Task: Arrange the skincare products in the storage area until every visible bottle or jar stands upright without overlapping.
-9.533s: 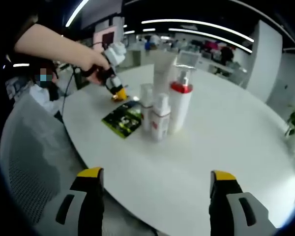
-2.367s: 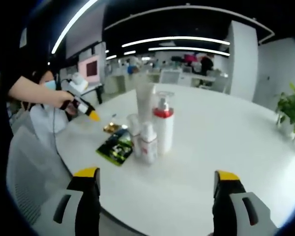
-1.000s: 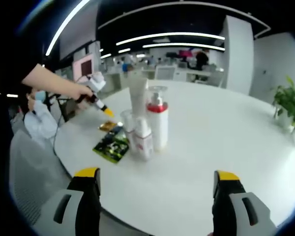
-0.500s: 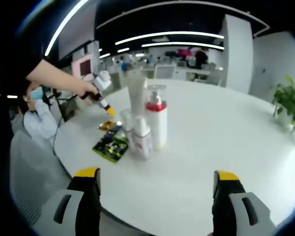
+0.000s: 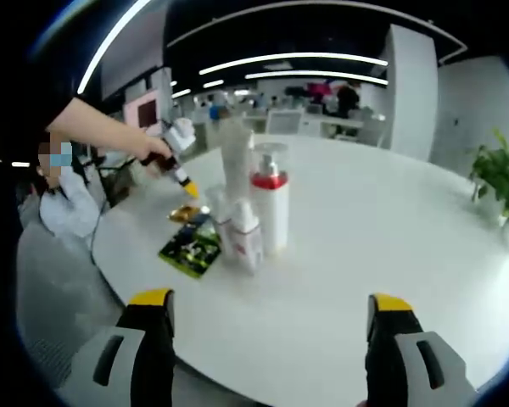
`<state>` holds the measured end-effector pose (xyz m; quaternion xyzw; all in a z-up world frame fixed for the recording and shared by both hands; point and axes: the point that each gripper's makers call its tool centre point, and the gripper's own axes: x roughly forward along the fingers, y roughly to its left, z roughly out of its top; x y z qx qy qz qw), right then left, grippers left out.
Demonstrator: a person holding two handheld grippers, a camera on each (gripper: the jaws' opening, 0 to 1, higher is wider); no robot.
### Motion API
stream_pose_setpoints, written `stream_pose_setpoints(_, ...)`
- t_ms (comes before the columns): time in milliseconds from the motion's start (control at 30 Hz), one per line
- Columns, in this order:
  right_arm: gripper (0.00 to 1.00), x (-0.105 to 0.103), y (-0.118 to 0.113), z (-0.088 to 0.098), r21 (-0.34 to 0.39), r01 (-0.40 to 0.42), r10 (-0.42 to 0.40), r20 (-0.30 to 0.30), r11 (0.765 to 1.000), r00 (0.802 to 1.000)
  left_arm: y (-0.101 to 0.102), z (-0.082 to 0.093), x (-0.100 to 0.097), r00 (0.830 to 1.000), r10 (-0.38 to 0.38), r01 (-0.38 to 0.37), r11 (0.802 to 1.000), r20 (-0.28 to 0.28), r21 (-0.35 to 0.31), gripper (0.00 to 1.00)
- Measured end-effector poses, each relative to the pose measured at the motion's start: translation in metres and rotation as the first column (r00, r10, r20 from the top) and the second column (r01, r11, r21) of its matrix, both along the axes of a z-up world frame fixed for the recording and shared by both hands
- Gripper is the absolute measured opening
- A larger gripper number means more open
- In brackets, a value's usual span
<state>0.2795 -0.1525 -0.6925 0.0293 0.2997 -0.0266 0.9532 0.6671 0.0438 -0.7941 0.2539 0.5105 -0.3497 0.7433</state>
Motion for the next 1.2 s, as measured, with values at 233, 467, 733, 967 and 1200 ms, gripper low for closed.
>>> stream_pose_setpoints(233,0.97,-0.001,-0.001,-0.001,-0.004,0.001,-0.001,-0.004,1.000,1.000,0.001,0.000,0.000,1.000,0.006,-0.006,1.000,0.002,0.007,0.44)
stream_pose_setpoints(467,0.97,-0.001,-0.001,0.000,-0.007,0.003,-0.003,-0.004,1.000,1.000,0.001,0.005,0.000,1.000,0.000,0.000,1.000,0.007,0.009,0.44)
stream_pose_setpoints(733,0.97,-0.001,-0.001,-0.001,-0.014,-0.004,0.004,-0.010,1.000,1.000,0.002,0.012,-0.002,1.000,0.019,-0.019,1.000,0.005,0.001,0.43)
stream_pose_setpoints(967,0.97,-0.001,0.000,-0.001,-0.020,-0.009,0.009,-0.010,1.000,1.000,0.003,0.017,-0.010,1.000,0.022,-0.022,1.000,0.003,-0.001,0.43)
stream_pose_setpoints(1200,0.97,-0.001,-0.001,-0.001,-0.026,-0.010,0.009,-0.013,1.000,1.000,0.003,0.025,-0.014,1.000,0.024,-0.024,1.000,0.011,-0.009,0.43)
